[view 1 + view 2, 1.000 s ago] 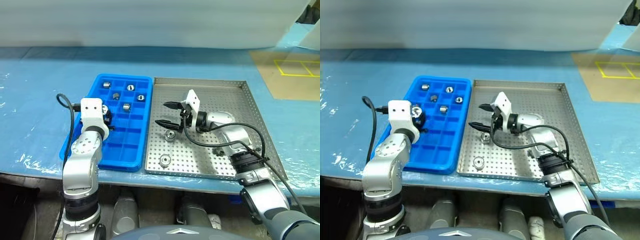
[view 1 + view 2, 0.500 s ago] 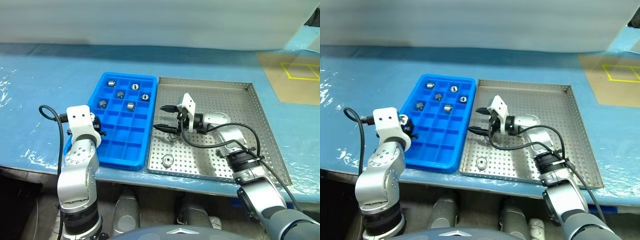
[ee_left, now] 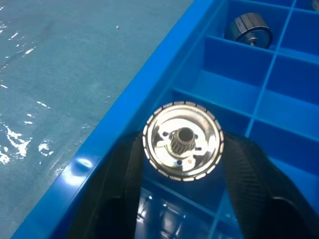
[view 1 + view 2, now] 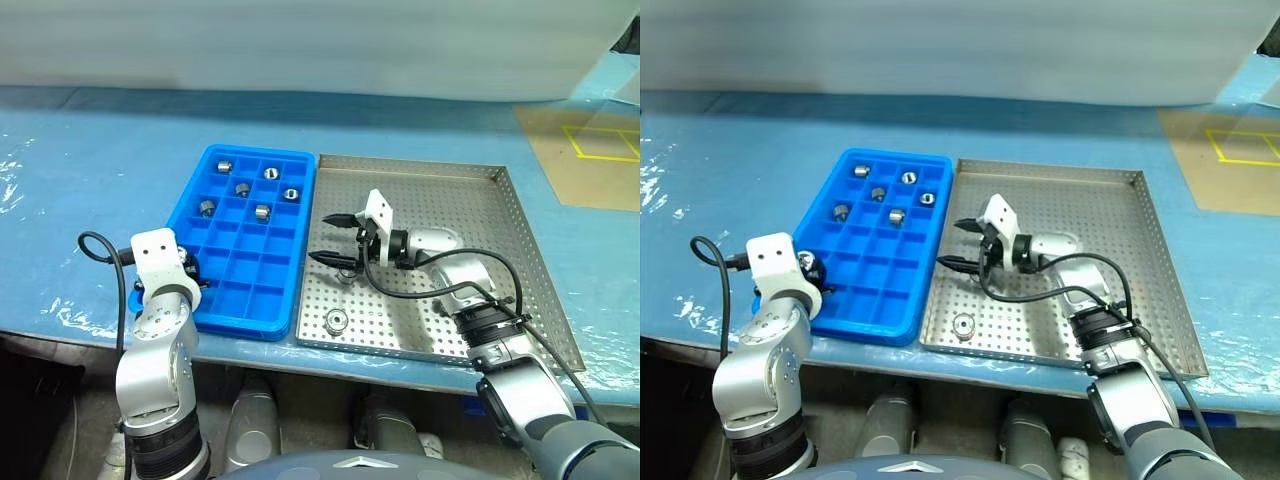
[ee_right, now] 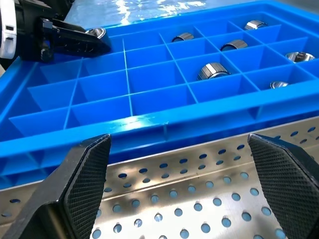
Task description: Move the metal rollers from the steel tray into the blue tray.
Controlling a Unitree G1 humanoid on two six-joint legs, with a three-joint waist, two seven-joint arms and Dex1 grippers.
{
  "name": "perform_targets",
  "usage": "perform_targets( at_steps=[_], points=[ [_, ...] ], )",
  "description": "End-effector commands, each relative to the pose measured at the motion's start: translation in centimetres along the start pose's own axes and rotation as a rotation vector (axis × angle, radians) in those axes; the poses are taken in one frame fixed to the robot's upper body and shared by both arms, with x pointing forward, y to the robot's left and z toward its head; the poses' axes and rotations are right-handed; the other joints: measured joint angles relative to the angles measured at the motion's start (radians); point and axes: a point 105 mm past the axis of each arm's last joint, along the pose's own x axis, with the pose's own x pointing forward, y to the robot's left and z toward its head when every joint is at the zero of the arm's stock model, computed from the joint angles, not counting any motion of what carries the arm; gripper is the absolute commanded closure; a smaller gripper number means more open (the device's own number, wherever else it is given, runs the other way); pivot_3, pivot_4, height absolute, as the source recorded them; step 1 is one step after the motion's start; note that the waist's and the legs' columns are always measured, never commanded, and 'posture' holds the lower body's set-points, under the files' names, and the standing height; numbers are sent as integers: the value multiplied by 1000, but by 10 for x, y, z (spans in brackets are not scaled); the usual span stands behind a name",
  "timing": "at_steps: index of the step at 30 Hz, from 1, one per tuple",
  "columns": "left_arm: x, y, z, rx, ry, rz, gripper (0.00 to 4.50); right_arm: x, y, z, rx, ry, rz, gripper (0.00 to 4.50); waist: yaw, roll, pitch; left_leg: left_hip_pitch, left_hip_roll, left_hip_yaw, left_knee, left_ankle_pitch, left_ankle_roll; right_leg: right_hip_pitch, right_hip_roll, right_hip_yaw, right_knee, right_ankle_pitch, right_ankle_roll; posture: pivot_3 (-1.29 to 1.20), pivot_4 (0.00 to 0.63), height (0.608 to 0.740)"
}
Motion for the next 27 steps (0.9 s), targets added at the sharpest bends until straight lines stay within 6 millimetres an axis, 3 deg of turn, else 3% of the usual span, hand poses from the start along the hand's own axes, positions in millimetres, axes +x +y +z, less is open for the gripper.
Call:
perform_targets(
  at_steps=[1, 2, 6, 9, 12, 17, 20, 27],
  points=[
    [0, -9, 28, 32, -133, -51, 815, -3, -1, 13, -49, -34, -13, 0, 0, 0, 0, 0, 0, 0, 0, 0, 0, 0, 0, 0, 0, 0, 0, 243, 150, 740],
    [2, -15, 35, 75, -163, -79, 498, -4, -2, 13, -50, -34, -22, 0, 0, 0, 0, 0, 0, 0, 0, 0, -1, 0, 0, 0, 1, 0, 0, 222, 150, 740],
    [1, -39, 59, 74, -273, -229, 498, -11, -5, 15, -43, -44, -61, 0, -1, 0, 0, 0, 0, 0, 0, 0, -1, 0, 0, 0, 1, 0, 0, 182, 150, 740],
    [-8, -71, 80, 53, -351, -452, 498, -20, -8, 13, -41, -39, -99, 0, -2, 0, 0, 0, 0, 0, 0, 2, -2, 0, 0, 0, 1, 0, 0, 145, 150, 740],
    [-15, -100, 88, 91, -381, -650, 498, -30, -9, 12, -31, -33, -132, 0, -7, 0, 0, 0, 0, 0, 0, 3, -2, -1, 0, 0, 2, 0, 0, 80, 150, 740],
    [-32, -142, 81, 215, -373, -1017, 498, -55, -1, 10, 14, -12, -169, 0, -33, 0, 0, 1, -1, 1, 0, 3, -3, -1, 0, 2, 3, 0, 0, -26, 150, 740],
    [-39, -155, 71, 289, -351, -1167, 498, -64, 7, 7, 37, 13, -171, 0, -57, 0, 0, 2, -1, 1, 0, 4, -3, -1, 0, 3, 3, 0, 0, -60, 150, 740],
    [-34, -172, 44, 418, -224, -1342, 498, -79, 20, 0, 61, 54, -223, 0, -107, 1, 0, 6, -1, 3, 0, 3, -7, 1, 1, 5, 4, 0, 0, -170, 150, 740]
  ],
)
